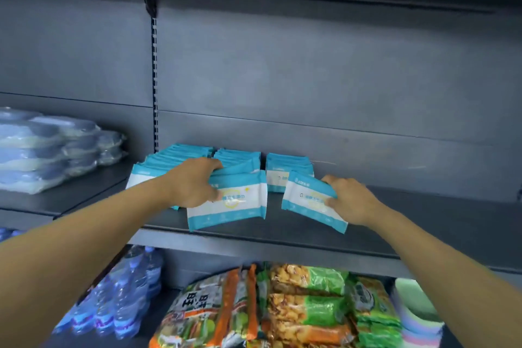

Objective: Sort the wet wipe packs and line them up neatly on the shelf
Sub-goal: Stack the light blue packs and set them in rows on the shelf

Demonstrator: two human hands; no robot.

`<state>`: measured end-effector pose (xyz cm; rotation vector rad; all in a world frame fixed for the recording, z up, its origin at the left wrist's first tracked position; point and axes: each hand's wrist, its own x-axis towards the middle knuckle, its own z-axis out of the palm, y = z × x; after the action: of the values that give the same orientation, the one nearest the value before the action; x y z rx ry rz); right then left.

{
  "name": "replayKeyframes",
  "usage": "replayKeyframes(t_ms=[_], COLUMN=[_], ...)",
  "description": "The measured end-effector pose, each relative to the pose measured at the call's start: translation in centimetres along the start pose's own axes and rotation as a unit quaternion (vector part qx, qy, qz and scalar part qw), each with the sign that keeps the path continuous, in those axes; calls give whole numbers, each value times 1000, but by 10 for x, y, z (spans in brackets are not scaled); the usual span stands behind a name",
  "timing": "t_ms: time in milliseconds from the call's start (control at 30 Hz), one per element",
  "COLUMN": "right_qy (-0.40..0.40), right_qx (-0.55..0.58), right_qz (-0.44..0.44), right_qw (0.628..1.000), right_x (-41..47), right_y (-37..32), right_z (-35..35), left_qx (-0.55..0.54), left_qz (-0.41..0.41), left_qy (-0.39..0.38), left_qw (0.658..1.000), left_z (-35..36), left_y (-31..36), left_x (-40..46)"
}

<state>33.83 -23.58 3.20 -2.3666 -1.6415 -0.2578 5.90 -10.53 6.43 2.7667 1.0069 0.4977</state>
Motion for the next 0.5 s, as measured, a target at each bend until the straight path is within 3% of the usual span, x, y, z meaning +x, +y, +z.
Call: replayKeyframes(t_ms=[500], right_qy=[1], right_qx=[-47], right_qz=[-24], right_qw=[999], right_x=[128], right_y=[13], right_z=[55], left_qx=[-94], left_qz=[6], left_qy=[23], left_qw=[995], left_z=[-14], left_y=[-38], left_x=[94])
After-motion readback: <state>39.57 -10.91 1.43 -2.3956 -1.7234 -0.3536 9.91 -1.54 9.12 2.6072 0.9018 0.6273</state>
